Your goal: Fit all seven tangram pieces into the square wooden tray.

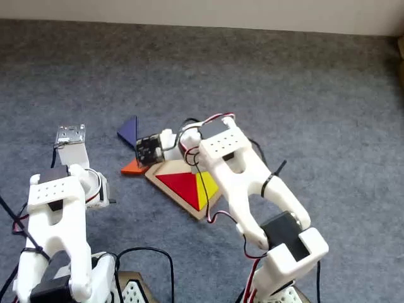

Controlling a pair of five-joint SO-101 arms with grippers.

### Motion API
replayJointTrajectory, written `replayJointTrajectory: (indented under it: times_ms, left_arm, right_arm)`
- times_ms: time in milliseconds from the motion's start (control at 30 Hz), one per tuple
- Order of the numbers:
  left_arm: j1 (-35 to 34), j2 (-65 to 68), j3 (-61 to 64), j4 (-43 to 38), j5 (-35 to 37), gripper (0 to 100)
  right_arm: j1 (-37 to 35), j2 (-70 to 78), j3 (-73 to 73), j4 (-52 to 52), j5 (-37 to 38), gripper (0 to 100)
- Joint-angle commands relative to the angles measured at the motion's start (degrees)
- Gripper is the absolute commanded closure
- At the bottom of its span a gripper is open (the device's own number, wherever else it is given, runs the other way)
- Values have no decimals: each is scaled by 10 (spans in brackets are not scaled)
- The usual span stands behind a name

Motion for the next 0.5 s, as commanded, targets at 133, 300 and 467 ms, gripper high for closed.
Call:
replayJointTrajectory:
  times_ms: [133,300,467]
  left_arm:
    - [-8,-18,-1,-6,-4,769]
    - [-8,-18,0,-6,-4,769]
    - [-8,-17,0,-6,-4,769]
  right_arm:
    - [-21,10,-28,0,107,932]
    - [-29,13,-28,0,116,928]
    - [-41,13,-28,0,113,861]
